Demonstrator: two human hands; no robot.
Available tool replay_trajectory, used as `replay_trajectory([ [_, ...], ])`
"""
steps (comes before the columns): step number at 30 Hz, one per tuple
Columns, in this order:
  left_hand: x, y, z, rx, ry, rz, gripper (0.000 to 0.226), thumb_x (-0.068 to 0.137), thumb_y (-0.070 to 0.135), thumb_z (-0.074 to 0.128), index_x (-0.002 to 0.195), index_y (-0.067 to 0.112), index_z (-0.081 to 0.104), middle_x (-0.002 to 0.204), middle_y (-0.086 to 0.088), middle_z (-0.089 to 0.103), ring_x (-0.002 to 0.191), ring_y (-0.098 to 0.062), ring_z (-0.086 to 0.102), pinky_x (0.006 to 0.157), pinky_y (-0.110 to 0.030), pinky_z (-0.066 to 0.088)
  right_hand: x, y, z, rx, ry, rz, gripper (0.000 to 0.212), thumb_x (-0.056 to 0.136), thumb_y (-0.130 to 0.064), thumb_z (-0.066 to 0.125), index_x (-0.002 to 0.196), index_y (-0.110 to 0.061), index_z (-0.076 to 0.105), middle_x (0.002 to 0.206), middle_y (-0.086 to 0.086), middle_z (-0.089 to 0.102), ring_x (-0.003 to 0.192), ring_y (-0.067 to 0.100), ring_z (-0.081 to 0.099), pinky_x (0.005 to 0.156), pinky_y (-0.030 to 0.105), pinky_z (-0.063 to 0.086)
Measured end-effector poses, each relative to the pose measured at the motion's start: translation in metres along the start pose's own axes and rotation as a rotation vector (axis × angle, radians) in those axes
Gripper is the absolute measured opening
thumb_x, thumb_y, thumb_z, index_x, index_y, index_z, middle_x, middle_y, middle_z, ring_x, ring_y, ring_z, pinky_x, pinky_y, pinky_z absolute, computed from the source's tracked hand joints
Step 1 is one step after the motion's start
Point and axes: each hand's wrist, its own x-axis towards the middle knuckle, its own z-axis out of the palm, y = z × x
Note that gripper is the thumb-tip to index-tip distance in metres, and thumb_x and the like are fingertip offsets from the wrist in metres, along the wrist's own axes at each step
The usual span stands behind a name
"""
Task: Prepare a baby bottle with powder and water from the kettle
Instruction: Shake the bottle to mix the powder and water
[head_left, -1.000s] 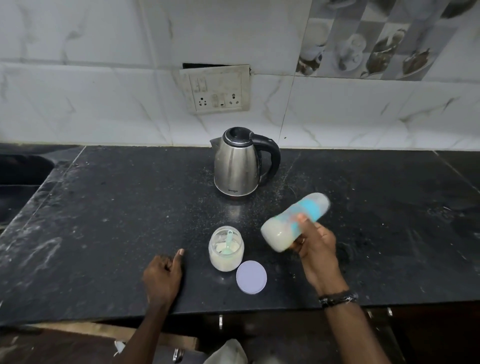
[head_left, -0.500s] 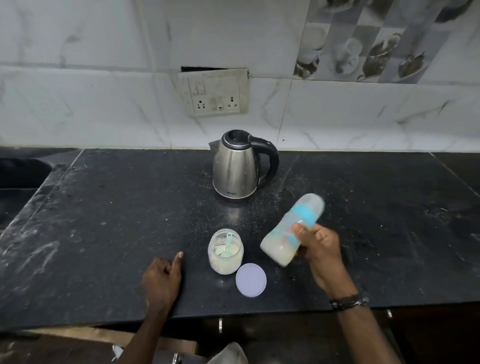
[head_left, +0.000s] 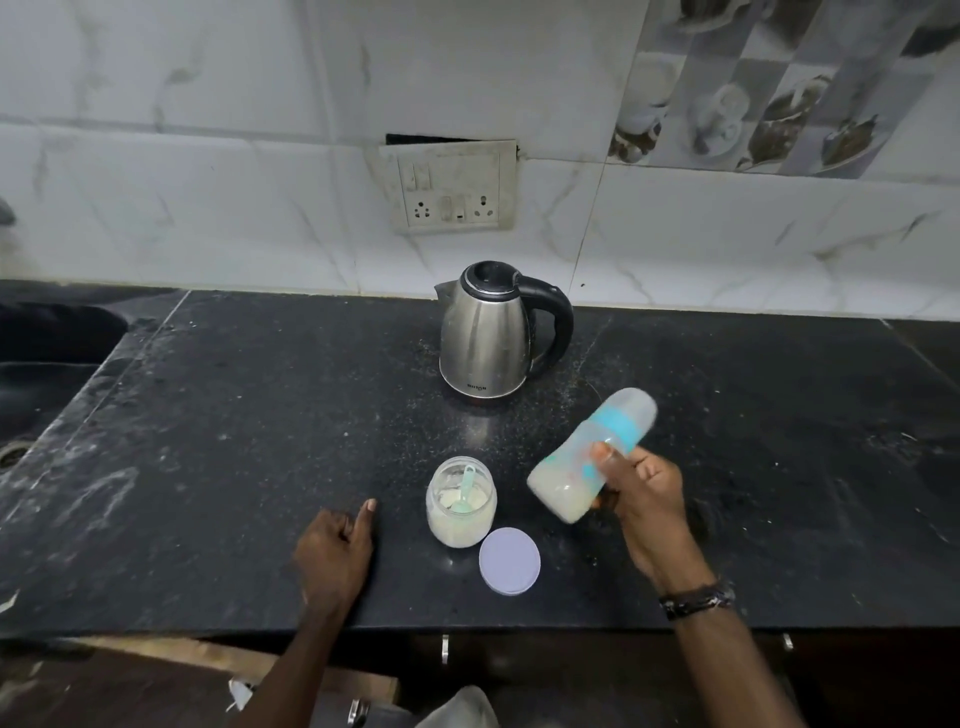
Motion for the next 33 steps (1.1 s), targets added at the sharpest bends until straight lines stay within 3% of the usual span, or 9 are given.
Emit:
replay_trajectory([
  [3,-0.002,0.0,0.001,-0.003,-0.004,0.023,0.054,0.091,0.022,0.077,0.05,0.008,0.045,0.054,-0.004,0.051,0.051,-0.023,0.051,0.056,-0.031,0.036,0.006,0.0,-0.004,0.19,0.186,0.037,0.044,0.072,-0.047,0.075,0.097,-0.012,0.067,0.086,0.006,0.072,0.066,0.013,0.064,0.049,0.021,0.05],
  [7,0.001,0.0,0.0,0.003,0.001,-0.017,0.056,0.091,0.027,0.076,0.05,0.006,0.046,0.053,-0.004,0.051,0.051,-0.024,0.052,0.056,-0.035,0.042,-0.003,0.004,0.002,-0.026,-0.041,0.004,0.058,0.057,-0.05,0.086,0.09,-0.005,0.07,0.077,0.008,0.074,0.061,0.014,0.066,0.05,0.024,0.051],
  [11,-0.001,0.0,0.002,0.009,-0.012,-0.005,0.055,0.092,0.028,0.076,0.05,0.007,0.046,0.053,-0.003,0.05,0.051,-0.021,0.051,0.053,-0.031,0.038,0.009,-0.005,-0.002,0.195,0.184,0.005,0.041,0.072,-0.046,0.074,0.094,-0.013,0.068,0.076,-0.002,0.073,0.067,0.014,0.063,0.049,0.02,0.051],
  [15,0.002,0.001,0.001,0.013,-0.01,-0.046,0.055,0.093,0.033,0.073,0.052,0.006,0.048,0.055,-0.003,0.053,0.053,-0.019,0.052,0.053,-0.025,0.034,-0.001,-0.004,0.005,-0.001,-0.026,-0.021,0.061,0.054,-0.053,0.086,0.094,-0.008,0.071,0.083,0.007,0.076,0.071,0.016,0.07,0.057,0.026,0.055],
  [19,-0.001,0.003,0.001,-0.002,-0.018,-0.008,0.053,0.093,0.028,0.074,0.051,0.01,0.047,0.055,-0.003,0.052,0.052,-0.018,0.05,0.053,-0.023,0.033,0.008,-0.004,0.0,0.186,0.181,-0.015,0.058,0.061,-0.056,0.081,0.097,-0.012,0.068,0.078,0.0,0.073,0.067,0.013,0.063,0.049,0.021,0.051],
  [22,0.001,0.003,0.0,0.015,-0.019,-0.036,0.053,0.094,0.032,0.073,0.052,0.007,0.05,0.056,-0.003,0.054,0.053,-0.018,0.052,0.053,-0.023,0.033,0.001,0.002,0.004,0.002,0.008,-0.034,0.069,0.049,-0.062,0.085,0.089,-0.008,0.072,0.078,0.007,0.075,0.062,0.013,0.066,0.048,0.022,0.051],
  [26,0.0,0.004,0.002,-0.002,-0.016,-0.036,0.052,0.093,0.03,0.074,0.054,0.006,0.05,0.058,-0.004,0.055,0.054,-0.021,0.053,0.053,-0.027,0.036,0.01,0.0,-0.001,0.216,0.182,0.006,0.052,0.061,-0.055,0.081,0.089,-0.013,0.073,0.075,-0.001,0.072,0.065,0.011,0.061,0.049,0.02,0.05],
  [30,0.001,0.004,-0.001,0.013,-0.018,-0.043,0.052,0.091,0.031,0.076,0.053,0.005,0.051,0.058,-0.004,0.055,0.055,-0.021,0.054,0.056,-0.031,0.036,0.001,0.007,0.006,-0.014,-0.018,-0.004,0.059,0.054,-0.051,0.084,0.091,-0.007,0.071,0.075,0.008,0.074,0.055,0.011,0.061,0.045,0.021,0.047],
  [33,-0.001,0.006,-0.002,0.002,-0.026,-0.015,0.052,0.09,0.026,0.078,0.052,0.005,0.05,0.056,-0.005,0.054,0.053,-0.022,0.053,0.054,-0.029,0.036,0.008,0.004,0.002,0.196,0.118,0.033,0.052,0.06,-0.05,0.083,0.093,-0.012,0.07,0.08,0.005,0.071,0.061,0.011,0.058,0.046,0.02,0.047],
])
